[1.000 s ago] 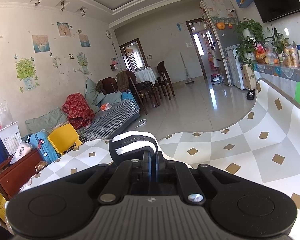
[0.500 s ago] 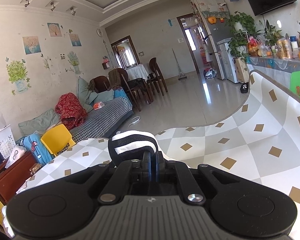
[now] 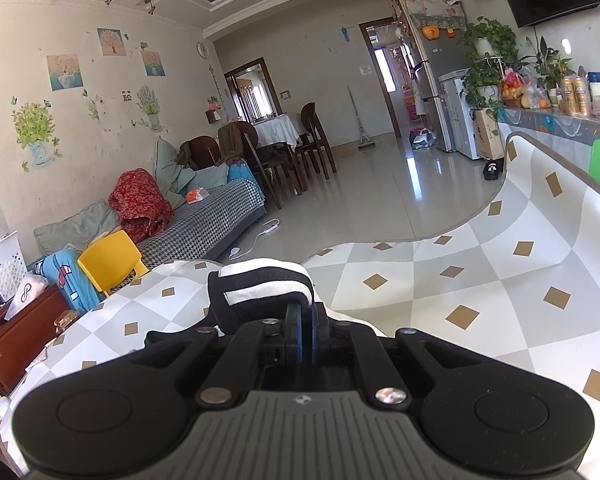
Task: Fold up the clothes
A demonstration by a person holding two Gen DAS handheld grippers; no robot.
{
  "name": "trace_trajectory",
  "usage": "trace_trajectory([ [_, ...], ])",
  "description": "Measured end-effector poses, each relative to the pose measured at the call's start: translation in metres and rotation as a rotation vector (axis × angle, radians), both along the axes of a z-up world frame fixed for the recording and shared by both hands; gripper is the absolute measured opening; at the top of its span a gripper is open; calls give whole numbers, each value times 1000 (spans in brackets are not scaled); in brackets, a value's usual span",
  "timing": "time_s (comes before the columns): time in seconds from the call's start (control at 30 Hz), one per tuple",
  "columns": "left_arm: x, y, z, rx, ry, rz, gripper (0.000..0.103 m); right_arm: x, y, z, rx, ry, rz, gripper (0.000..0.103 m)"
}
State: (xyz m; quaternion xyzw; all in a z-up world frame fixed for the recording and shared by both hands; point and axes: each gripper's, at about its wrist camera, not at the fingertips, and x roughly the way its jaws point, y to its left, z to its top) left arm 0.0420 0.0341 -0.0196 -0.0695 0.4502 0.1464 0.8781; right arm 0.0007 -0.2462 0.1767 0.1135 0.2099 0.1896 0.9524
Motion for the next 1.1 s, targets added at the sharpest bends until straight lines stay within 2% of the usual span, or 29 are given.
trace_trajectory([
  [0.67, -28, 5, 1, -9, 49, 38, 103, -11, -7, -14, -27, 55, -32, 6],
  [0.9, -25, 0, 6, -22, 98, 66, 103, -12, -10, -18, -22, 56, -33, 6],
  [1.1, -25, -19, 21, 23, 70, 58, 103, -5, -14, -21, -11, 62, -38, 6],
])
